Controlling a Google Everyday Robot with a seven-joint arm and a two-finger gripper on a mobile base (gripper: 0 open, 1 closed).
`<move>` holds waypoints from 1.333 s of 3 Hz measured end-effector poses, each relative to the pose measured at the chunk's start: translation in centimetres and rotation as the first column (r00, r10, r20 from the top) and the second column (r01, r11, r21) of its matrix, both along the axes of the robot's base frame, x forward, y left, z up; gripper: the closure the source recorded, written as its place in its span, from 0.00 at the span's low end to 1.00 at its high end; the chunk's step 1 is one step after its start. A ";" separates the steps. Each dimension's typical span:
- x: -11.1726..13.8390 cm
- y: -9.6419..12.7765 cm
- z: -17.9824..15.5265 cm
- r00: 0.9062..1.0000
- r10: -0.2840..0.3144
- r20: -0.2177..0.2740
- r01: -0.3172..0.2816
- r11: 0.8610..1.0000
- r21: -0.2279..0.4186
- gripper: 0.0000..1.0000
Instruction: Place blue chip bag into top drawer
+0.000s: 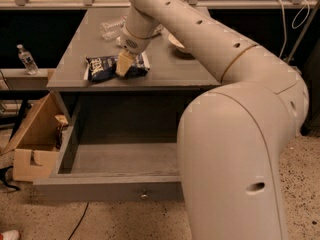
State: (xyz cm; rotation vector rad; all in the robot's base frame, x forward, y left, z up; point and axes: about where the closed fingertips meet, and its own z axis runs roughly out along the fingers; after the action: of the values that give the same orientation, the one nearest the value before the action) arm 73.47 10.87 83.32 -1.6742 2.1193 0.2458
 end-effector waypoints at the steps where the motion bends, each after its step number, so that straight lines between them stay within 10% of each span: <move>1: -0.9 -0.4 3.2 0.999 0.017 0.046 -0.020 0.997 0.070 1.00; 3: -6.9 -4.0 8.6 0.992 0.039 0.118 -0.070 0.960 0.272 1.00; 4: -7.1 -4.1 8.5 0.992 0.042 0.116 -0.072 0.960 0.270 1.00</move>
Offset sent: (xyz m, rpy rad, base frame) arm -0.0645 -0.0480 0.1182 0.3262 -0.1687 0.0443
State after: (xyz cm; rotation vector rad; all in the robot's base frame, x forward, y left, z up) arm 66.35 6.80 91.83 -1.5499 1.8630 0.4334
